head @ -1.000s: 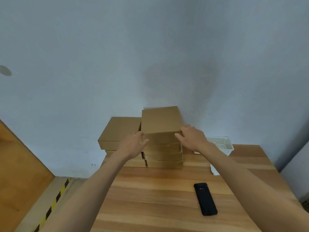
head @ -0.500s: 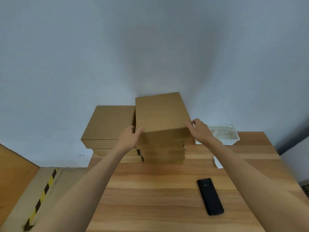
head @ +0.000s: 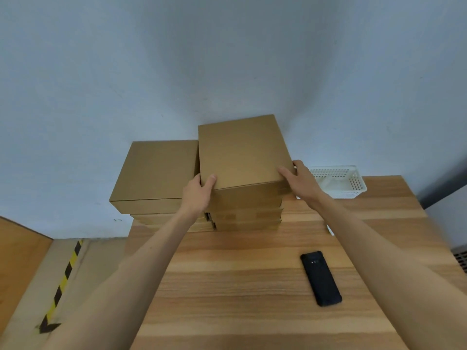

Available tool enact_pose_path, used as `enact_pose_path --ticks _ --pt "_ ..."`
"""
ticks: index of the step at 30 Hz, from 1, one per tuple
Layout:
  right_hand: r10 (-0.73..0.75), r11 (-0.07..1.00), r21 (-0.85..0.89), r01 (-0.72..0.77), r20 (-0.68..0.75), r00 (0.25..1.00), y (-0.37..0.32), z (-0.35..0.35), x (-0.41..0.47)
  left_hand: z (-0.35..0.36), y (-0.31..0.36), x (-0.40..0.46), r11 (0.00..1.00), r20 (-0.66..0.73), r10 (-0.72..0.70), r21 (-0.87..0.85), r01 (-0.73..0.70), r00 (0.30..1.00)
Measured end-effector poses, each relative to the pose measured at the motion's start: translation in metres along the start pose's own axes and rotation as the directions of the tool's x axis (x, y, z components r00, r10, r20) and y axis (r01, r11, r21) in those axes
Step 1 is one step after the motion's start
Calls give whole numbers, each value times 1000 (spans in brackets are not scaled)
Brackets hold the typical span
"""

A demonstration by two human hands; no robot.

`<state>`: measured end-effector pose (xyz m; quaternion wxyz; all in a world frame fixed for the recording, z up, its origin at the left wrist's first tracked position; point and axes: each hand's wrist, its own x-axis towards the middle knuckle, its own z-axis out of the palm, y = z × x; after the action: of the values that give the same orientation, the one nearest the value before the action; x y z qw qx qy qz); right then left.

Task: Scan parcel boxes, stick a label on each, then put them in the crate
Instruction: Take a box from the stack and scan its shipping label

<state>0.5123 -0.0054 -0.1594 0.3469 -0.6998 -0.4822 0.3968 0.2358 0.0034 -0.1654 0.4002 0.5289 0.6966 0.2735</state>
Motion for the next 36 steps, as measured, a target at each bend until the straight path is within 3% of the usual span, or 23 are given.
enact_pose_path --ticks 11,15,23,27,31,36 --pt "1 982 191 5 -33 999 45 7 -106 0 -48 -98 976 9 30 -215 -27 1000" --pt "26 973 229 -24 -6 1000 74 10 -138 9 -71 -117 961 4 -42 -274 42 999" --pt "14 990 137 -34 148 989 69 1 -127 1 -68 -103 990 177 57 -134 -33 983" --pt "16 997 75 -30 188 982 65 -9 -123 -5 -72 -103 990 190 91 -127 -68 978" --pt "37 959 268 -90 196 980 67 -14 -128 -7 -78 -112 967 186 106 -248 -57 977" --pt "212 835 492 -247 128 969 64 -17 -131 -9 -68 -115 864 110 -129 -475 166 986"
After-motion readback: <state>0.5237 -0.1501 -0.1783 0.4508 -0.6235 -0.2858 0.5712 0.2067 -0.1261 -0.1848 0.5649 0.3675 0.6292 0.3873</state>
